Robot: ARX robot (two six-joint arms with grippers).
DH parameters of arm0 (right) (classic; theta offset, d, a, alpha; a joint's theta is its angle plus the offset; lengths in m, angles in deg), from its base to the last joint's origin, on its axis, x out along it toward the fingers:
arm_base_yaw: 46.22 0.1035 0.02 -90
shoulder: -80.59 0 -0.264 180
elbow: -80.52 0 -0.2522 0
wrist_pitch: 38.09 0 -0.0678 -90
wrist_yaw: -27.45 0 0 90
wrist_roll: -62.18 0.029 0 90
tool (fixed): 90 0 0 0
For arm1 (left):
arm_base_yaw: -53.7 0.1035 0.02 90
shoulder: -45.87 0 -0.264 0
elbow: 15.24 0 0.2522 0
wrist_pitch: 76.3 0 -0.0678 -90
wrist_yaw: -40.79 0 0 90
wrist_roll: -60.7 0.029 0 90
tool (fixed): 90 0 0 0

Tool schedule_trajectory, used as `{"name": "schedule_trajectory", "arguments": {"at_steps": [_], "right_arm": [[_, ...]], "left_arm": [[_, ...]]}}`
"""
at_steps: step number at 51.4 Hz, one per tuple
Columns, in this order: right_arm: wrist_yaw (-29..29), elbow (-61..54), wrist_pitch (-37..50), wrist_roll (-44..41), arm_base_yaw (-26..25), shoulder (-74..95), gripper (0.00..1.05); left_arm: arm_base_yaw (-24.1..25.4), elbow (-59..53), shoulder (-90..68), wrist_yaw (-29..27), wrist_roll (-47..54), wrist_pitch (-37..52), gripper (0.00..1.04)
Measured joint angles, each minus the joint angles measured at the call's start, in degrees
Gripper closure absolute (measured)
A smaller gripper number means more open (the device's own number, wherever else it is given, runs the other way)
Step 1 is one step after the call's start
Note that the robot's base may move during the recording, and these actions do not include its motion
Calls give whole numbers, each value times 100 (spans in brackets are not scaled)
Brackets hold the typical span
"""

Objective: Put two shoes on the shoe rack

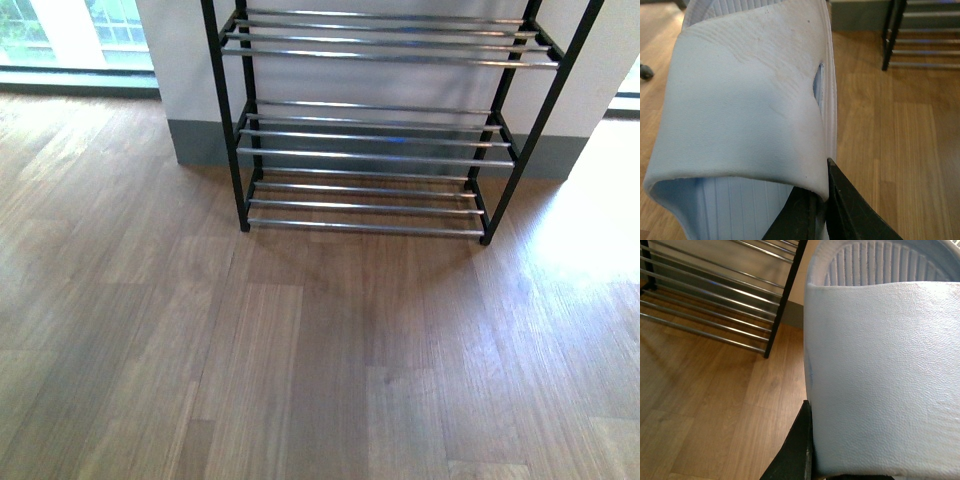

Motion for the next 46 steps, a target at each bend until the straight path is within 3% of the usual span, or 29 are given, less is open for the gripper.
{"name": "schedule_trajectory", "arguments": {"at_steps": [7, 46], "right_arm": [[2, 0, 0, -2, 0, 0, 103], [9, 0, 0, -2, 0, -2, 103]], "left_arm": [[-55, 81, 321, 48, -44, 553, 103], [-55, 81, 321, 52, -76, 555, 103]]}}
